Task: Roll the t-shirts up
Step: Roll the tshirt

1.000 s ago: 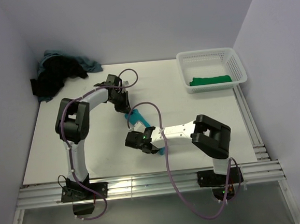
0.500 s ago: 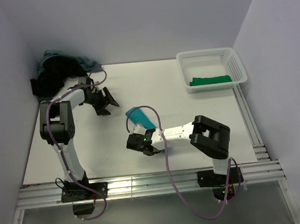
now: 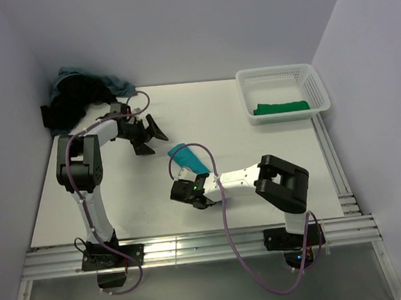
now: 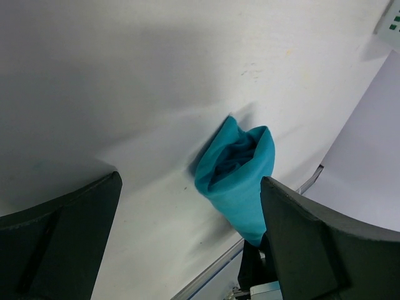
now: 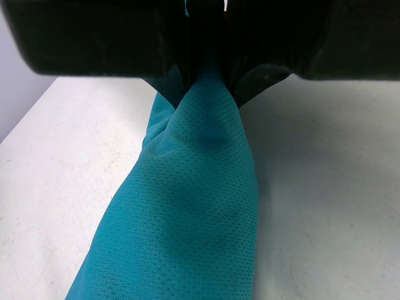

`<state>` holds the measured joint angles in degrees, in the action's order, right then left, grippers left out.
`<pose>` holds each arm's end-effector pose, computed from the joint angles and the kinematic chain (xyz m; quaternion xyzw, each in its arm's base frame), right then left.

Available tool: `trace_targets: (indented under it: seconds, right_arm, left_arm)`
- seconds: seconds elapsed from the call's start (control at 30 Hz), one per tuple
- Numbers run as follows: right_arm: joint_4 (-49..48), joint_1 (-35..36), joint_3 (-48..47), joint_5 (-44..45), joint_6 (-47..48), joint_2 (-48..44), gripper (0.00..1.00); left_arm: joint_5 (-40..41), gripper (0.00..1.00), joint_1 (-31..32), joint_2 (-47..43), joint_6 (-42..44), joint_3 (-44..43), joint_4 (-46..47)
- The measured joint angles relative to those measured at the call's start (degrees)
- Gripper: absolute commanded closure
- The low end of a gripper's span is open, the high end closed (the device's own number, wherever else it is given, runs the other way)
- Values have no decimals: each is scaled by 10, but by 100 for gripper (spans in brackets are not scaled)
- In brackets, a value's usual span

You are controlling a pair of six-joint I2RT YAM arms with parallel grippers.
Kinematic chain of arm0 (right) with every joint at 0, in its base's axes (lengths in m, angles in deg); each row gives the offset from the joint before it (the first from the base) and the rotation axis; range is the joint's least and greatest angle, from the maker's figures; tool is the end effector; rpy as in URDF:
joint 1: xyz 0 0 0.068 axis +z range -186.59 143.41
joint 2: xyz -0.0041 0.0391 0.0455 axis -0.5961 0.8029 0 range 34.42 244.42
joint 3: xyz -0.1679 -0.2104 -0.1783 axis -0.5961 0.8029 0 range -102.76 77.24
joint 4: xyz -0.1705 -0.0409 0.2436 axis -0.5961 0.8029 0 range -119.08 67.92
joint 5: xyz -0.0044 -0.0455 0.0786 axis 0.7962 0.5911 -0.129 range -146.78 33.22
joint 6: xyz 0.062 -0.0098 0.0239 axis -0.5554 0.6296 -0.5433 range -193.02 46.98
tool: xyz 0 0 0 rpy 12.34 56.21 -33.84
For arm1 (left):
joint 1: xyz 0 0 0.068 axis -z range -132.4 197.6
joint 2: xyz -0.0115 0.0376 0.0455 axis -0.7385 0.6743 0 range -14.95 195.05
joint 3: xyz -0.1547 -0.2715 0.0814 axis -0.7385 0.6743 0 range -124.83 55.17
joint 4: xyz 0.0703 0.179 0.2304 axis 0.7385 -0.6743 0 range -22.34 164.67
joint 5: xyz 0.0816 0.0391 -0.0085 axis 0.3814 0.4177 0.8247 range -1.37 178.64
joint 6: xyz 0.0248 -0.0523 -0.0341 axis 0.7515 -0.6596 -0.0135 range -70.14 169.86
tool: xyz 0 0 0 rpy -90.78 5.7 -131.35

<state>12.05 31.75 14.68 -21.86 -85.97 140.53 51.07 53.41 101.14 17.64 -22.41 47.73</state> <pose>0.1641 0.3298 0.1456 -0.4306 0.8502 -0.1985 0.2289 0.4624 -0.0800 0.1598 -0.1447 0.9163 -0.3630 0.0878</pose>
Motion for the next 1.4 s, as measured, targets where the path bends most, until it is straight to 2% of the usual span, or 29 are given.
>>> trace_targets:
  seconds: [0.37, 0.73, 0.87, 0.93, 0.97, 1.07, 1.1, 1.17, 1.2, 1.27, 1.3, 1.4]
  right_arm:
    - [0, 0, 1, -2, 0, -2, 100]
    - [0, 0, 3, -3, 0, -4, 100]
    - [1, 1, 3, -4, 0, -4, 100]
    - [1, 2, 3, -4, 0, -4, 100]
    - [1, 2, 3, -4, 0, -4, 100]
    - [1, 2, 3, -4, 0, -5, 100]
    - [2, 2, 3, -4, 1, -5, 100]
    - [3, 3, 3, -4, 2, -5, 100]
    - [3, 3, 3, -4, 2, -5, 100]
    - [3, 3, 3, -3, 4, -5, 100]
    - [3, 3, 3, -3, 5, -5, 99]
    - [4, 4, 2, -1, 5, -4, 86]
  left_arm:
    - [-1, 2, 72, 66, 57, -110, -64]
    - [-12, 12, 115, 102, 93, -160, -131]
    - [-7, 21, 118, 110, 106, -168, -158]
    - [-5, 32, 119, 116, 113, -176, -171]
    - [-4, 44, 119, 118, 118, -177, -176]
    - [0, 63, 123, 131, 119, -180, -189]
    - [-1, 73, 124, 134, 118, -180, -193]
    - [-1, 79, 125, 139, 117, -183, -200]
    - [-2, 87, 125, 142, 117, -185, -203]
    - [-3, 91, 125, 146, 116, -192, -212]
    - [-3, 97, 125, 148, 116, -195, -215]
    - [-3, 100, 125, 150, 114, -198, -219]
